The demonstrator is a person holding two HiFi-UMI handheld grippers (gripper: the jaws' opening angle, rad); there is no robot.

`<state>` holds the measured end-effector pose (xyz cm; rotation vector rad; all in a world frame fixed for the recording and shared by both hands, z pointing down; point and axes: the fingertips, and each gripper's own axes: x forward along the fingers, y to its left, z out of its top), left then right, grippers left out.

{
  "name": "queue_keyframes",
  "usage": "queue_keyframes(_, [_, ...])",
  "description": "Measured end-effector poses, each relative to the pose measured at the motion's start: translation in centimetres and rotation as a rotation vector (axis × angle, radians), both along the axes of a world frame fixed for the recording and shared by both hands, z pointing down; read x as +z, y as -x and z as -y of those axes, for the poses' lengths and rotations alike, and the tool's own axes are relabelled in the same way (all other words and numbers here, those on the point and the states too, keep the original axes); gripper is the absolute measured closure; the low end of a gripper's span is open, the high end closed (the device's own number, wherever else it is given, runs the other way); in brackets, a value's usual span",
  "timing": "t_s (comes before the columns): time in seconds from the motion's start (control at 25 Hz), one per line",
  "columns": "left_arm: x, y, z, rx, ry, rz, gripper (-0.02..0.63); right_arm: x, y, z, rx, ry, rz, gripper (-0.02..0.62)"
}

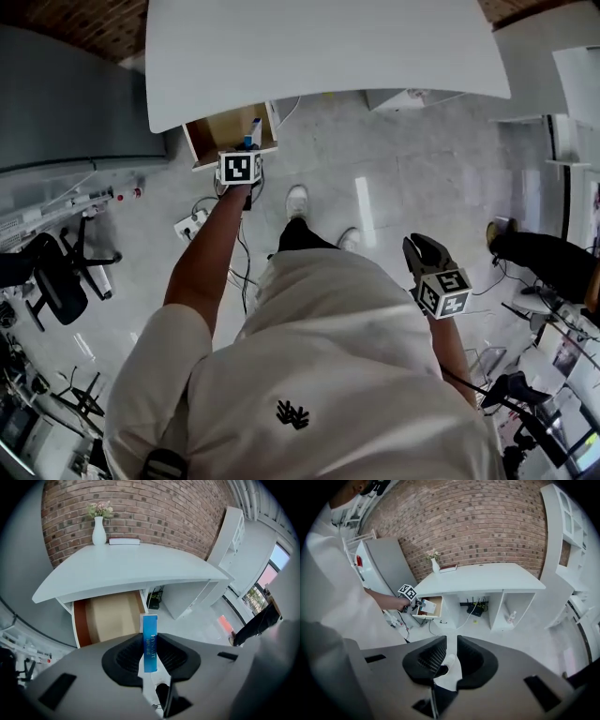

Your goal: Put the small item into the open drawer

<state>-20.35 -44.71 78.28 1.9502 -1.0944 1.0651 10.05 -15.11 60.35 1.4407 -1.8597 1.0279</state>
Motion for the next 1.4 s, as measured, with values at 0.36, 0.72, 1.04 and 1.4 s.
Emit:
queue_keyframes(0.36, [6.6, -1.0, 4.3, 0.012, 0.064, 0.052, 0.511, 0.8, -0.2, -1.4, 0.103, 0.080, -0.044, 0.503])
queue_keyframes(0.72, [13.4, -2.7, 6.2, 0.028, 0.150, 0.086, 0.511, 2.2, 0.2, -1.1, 0.119, 0.150, -0.058, 0.503])
queue_keyframes(1.04, [15.3, -3.5, 6.3, 0.055, 0.167, 0.118, 0.511, 1.8, 0.7, 0.7, 0.103, 0.163, -0.045, 0.503])
queue_keyframes(1.4, [15.4, -3.7, 6.8, 0.095, 0.150, 0.142, 0.505, 1.8, 1.0, 1.1, 0.093, 0.166, -0.047, 0.503])
